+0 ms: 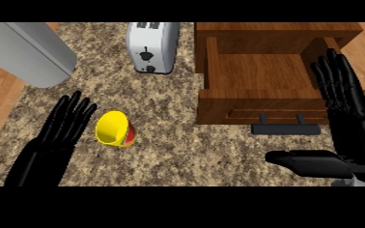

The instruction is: Pick up the cup, place it into the drawer and close the drawer

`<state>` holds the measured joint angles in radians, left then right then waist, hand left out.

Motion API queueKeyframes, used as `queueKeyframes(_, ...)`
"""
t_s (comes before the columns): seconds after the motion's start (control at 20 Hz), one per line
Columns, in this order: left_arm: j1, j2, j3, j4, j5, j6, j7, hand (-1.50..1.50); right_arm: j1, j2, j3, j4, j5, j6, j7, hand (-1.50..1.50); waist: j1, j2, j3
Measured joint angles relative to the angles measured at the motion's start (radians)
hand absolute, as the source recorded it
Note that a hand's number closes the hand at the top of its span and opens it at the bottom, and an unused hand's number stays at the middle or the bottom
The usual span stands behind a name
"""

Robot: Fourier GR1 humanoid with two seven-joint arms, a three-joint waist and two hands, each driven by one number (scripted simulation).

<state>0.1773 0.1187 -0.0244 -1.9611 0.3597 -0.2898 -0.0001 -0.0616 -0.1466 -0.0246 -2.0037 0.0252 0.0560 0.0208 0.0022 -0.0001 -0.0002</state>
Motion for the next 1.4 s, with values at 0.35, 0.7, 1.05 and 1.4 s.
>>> queueKeyframes(0.35,-0.023,0.014,0.081,0.213,-0.09,-0.02,-0.138,-1.5,0.034,-0.008,-0.026,-0.006,-0.019,0.033,-0.029,-1.5,-0.003,0.0,0.0)
queueKeyframes(0.7,-0.088,0.029,0.13,0.482,-0.196,-0.023,-0.292,-1.5,0.022,-0.006,-0.037,-0.006,-0.019,0.044,-0.016,-1.5,-0.004,0.001,0.0)
queueKeyframes(1.05,-0.195,0.072,0.192,0.795,-0.255,-0.041,-0.452,-1.5,0.008,-0.001,-0.046,0.025,-0.014,0.056,-0.034,-1.5,-0.005,0.001,0.0)
queueKeyframes(1.4,-0.311,0.088,0.225,1.09,-0.298,-0.05,-0.633,-1.5,0.022,0.013,-0.052,0.017,-0.017,0.071,-0.038,-1.5,-0.008,0.001,-0.001)
